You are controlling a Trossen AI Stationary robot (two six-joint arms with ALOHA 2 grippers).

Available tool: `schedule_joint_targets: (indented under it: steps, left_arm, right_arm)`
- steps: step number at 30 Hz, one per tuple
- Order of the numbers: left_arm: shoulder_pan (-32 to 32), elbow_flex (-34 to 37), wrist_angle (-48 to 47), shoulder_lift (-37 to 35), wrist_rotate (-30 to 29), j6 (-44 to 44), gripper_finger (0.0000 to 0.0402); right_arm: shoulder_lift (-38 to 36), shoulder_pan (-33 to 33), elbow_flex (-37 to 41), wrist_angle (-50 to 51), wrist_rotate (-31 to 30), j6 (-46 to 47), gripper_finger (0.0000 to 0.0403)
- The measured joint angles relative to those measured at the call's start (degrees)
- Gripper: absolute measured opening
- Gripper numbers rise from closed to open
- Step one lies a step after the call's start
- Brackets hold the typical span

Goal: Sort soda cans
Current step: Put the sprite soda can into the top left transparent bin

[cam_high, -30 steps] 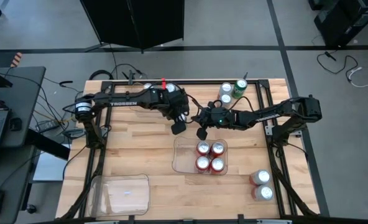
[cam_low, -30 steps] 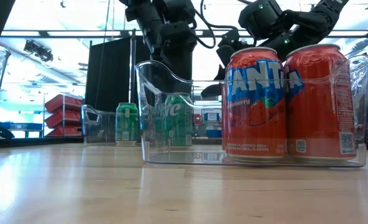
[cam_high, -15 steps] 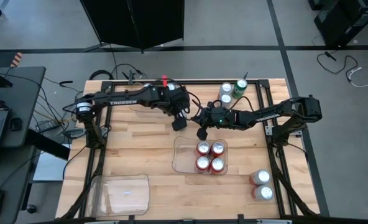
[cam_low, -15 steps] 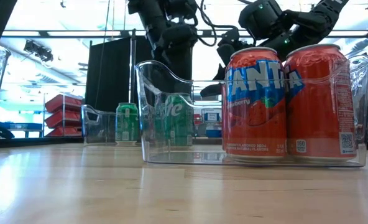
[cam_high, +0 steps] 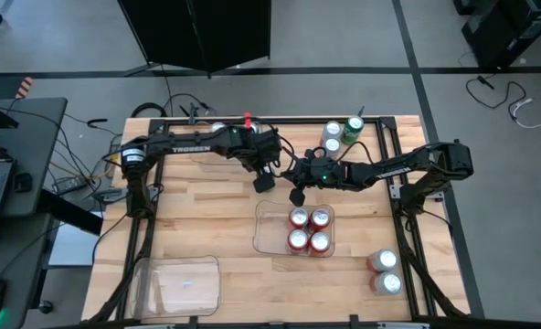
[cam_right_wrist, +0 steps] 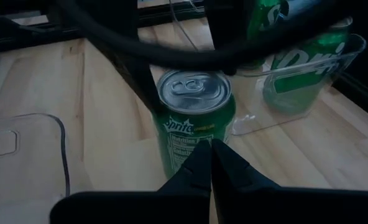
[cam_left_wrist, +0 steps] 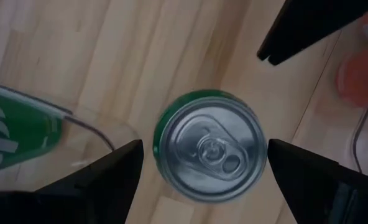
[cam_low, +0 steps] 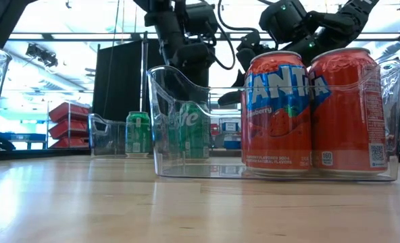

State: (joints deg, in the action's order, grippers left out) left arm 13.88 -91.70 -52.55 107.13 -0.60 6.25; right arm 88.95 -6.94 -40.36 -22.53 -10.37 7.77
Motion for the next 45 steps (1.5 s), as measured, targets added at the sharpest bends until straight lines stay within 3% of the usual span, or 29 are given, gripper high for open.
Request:
schedule_joint_targets:
  steps: [18,26,29,39,45]
  left_arm:
    - [-0.01,0.11,1.96,2.86,2.09,-1.67,0.0345]
    - [-0.06,0.04,1.81,3.24,2.43,-1.58,0.0290]
    - [-0.08,-0.23,1.43,3.26,2.48,-1.11,0.0289]
    - [-0.12,-12.68,-13.16,2.66,4.10,0.24,0.0289]
    - [0.15,-16.69,-20.86,-1.01,-0.82,3.22,0.0289]
  right_arm:
    - [0.02,0.11,0.00,-0.01,0.04,0.00,0.0001]
    - [-0.01,0.22,0.00,-0.02,0.06,-0.02,0.0000]
    - [-0.01,0.22,0.00,-0.03,0.06,-0.02,0.0001]
    - [-0.05,0.22,0.00,1.54,0.07,-0.02,0.0002]
    - [-0.07,0.20,0.00,2.03,0.07,0.00,0.0007]
